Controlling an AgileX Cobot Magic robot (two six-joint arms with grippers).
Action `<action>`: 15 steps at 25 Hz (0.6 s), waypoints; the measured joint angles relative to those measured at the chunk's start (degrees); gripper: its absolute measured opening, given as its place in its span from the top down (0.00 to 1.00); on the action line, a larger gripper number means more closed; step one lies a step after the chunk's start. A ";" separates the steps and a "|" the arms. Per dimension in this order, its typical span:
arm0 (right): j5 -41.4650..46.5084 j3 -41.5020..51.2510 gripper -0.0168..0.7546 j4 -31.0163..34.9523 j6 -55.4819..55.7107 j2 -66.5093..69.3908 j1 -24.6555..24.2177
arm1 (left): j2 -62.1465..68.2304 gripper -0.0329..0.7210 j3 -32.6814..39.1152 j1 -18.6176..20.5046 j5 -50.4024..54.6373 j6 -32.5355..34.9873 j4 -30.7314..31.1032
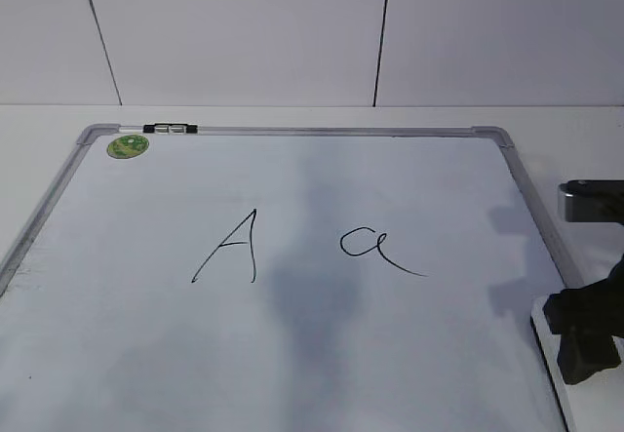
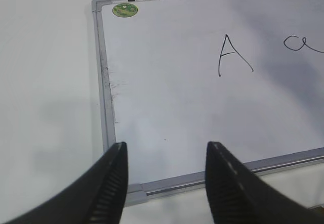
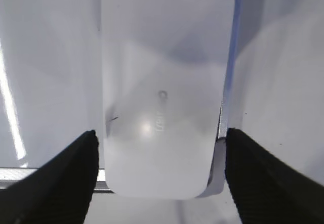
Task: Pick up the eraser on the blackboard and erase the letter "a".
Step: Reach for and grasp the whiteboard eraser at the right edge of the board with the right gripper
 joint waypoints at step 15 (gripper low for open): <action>-2.81 0.00 0.18 0.00 3.74 1.60 0.00 | 0.00 0.46 0.00 -0.09 0.00 0.00 -0.04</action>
